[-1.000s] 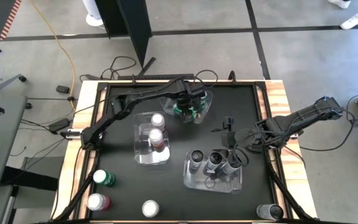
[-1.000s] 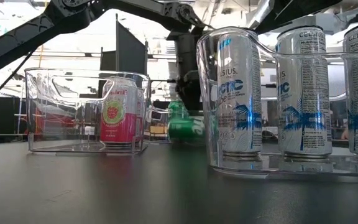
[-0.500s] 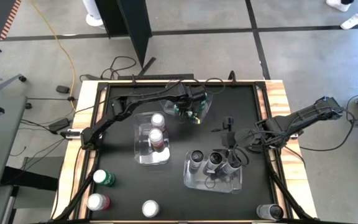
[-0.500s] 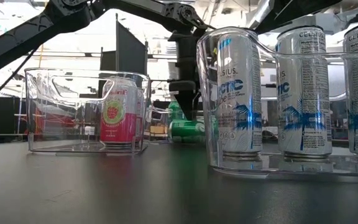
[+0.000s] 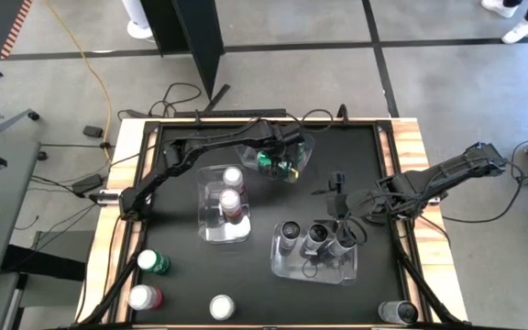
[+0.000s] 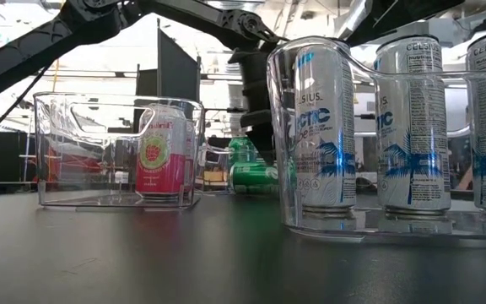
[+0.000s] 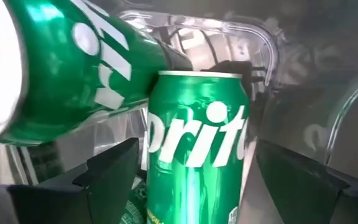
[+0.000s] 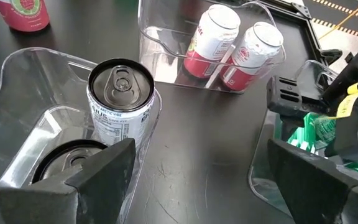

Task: Sort soda cans
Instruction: Put the green soda can into the top transparent bin

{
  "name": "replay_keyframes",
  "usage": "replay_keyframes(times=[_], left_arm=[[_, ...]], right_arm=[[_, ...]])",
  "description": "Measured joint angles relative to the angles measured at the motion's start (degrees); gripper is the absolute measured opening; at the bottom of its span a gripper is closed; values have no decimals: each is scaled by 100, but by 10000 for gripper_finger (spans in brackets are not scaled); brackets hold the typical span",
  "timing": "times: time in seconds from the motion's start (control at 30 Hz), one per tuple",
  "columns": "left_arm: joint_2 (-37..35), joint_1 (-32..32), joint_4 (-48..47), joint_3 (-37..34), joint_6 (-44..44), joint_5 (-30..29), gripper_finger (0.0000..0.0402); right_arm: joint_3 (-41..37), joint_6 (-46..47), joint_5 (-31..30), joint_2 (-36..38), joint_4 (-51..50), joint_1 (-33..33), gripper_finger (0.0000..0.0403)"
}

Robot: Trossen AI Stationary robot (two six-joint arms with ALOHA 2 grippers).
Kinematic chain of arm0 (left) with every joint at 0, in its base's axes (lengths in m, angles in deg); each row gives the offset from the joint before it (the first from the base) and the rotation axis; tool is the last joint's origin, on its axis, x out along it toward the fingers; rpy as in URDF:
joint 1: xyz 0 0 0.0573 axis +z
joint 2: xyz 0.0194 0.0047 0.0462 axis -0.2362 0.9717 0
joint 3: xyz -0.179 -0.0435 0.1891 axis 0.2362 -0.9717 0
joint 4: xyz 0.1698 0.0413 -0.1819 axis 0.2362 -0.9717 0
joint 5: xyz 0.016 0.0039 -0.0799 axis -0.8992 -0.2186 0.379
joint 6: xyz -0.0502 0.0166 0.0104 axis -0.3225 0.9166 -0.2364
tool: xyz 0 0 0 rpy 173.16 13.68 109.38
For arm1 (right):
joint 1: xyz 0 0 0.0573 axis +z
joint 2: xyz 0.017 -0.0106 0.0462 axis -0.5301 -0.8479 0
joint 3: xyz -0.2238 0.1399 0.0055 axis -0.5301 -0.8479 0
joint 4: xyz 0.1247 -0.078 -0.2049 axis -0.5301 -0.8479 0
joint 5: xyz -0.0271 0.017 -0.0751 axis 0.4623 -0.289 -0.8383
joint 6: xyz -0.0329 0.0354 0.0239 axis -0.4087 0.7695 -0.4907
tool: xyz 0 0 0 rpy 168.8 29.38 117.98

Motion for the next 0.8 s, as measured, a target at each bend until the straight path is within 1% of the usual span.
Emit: replay_keyframes(times=[0.13, 0.23, 0.43, 0.63, 0.8], left_arm=[[-16, 106, 314, -312, 2, 341, 321], [25, 98, 357, -351, -2, 195, 321], [-9, 181, 318, -351, -937, 30, 321], [39, 221, 226, -344, -620, 139, 321], [24, 230, 320, -555, -477, 155, 321]], right_arm=[[0, 2, 0, 1, 4, -37, 379], [0, 2, -2, 1, 10, -48, 379], [0, 2, 1, 1, 19, -48, 379], [0, 4, 0, 1, 24, -55, 379], [0, 4, 0, 1, 43, -55, 379]])
